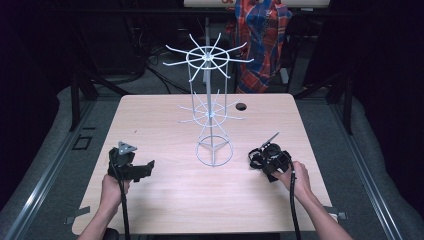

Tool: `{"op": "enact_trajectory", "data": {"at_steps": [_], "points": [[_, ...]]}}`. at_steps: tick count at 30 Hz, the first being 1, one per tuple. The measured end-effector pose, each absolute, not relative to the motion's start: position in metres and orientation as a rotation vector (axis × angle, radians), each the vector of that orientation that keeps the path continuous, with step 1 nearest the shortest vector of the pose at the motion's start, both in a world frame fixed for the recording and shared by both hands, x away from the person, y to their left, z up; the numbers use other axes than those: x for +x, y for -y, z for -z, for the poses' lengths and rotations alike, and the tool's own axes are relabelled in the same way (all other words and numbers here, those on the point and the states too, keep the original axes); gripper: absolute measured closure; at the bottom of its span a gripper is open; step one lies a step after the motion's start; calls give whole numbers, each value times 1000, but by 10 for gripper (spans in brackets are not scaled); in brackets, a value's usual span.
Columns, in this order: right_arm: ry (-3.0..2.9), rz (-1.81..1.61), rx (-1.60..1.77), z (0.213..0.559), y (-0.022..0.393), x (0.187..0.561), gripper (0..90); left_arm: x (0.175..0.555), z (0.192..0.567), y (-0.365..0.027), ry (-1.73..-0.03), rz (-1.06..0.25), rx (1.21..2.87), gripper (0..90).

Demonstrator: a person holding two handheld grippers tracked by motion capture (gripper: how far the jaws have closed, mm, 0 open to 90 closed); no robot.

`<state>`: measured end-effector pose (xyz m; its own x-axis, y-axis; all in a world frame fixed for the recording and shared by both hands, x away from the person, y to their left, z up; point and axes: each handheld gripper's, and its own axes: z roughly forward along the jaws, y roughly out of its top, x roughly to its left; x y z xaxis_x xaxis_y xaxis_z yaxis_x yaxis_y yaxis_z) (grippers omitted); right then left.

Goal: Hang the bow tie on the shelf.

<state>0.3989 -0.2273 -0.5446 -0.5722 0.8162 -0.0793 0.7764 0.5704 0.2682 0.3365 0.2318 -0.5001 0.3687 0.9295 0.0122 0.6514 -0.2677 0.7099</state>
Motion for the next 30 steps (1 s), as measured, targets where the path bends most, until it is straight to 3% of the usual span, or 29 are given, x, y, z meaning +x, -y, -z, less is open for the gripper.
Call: {"op": "enact_trajectory", "data": {"at_steps": [6,30], "points": [[-2591,-314,1325,544,225,397,741,336,500,-231,-1360,-582,2015,158],[-2532,-576,1303,501,236,388,744,337,500,-231,-1355,-580,2023,158]]}}
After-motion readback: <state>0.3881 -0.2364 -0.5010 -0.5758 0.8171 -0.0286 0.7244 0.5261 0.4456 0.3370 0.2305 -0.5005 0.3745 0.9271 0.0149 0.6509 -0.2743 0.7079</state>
